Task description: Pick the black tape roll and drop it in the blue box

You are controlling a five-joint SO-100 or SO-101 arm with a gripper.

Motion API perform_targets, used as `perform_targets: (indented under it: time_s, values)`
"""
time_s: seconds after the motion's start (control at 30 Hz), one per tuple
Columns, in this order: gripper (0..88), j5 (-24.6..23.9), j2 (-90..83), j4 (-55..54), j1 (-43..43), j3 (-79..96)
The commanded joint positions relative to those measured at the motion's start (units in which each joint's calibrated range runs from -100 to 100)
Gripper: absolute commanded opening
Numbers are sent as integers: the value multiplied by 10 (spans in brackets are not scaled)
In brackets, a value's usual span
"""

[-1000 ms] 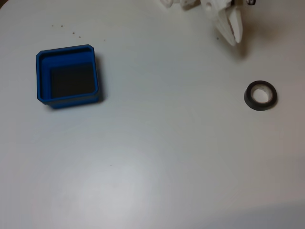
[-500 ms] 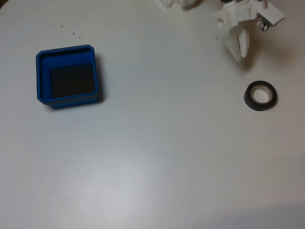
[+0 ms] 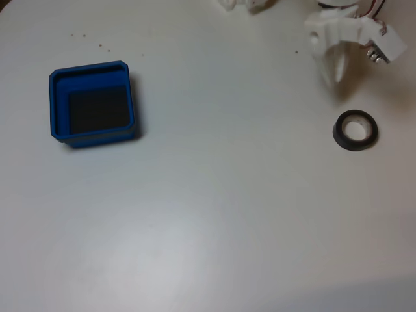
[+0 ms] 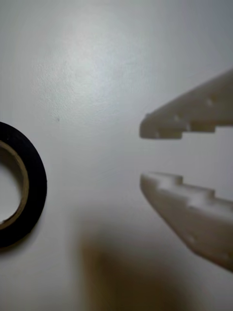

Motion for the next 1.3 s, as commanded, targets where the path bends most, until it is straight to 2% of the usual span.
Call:
perform_targets:
  time_s: [0.0, 0.43, 1.27]
  values:
    - [7, -8, 12, 66, -13, -106]
    - [7, -9, 233, 82, -18, -268]
    - [12, -9, 247, 100, -28, -333]
